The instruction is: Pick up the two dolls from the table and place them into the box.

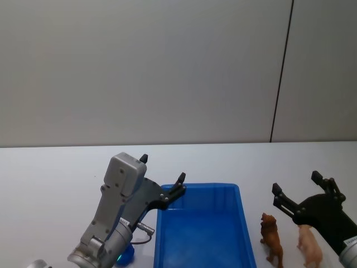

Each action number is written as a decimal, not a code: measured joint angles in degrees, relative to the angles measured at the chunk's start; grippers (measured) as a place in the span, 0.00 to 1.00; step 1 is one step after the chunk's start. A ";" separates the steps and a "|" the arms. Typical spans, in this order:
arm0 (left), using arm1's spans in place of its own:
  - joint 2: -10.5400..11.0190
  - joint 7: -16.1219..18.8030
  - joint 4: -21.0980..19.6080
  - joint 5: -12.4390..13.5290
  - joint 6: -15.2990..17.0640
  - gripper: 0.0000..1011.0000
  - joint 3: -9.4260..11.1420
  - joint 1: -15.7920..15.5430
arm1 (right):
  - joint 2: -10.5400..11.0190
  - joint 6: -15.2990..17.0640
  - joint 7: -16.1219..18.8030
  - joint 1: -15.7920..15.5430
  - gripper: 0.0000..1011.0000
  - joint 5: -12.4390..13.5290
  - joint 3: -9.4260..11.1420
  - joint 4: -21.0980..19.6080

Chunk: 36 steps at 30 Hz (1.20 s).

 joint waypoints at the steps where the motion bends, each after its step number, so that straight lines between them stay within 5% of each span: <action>1: 0.00 0.00 0.00 0.00 0.00 0.99 0.00 0.00 | 0.00 0.00 0.00 0.00 0.99 0.00 0.00 0.00; 26: 0.00 0.00 0.00 0.00 0.00 0.99 0.00 0.00 | 0.02 -0.01 0.02 0.00 0.99 0.03 0.02 0.00; 36: 0.00 0.00 0.00 0.00 0.00 0.99 0.00 0.00 | 1.69 0.16 1.56 -0.69 0.99 0.57 1.08 0.12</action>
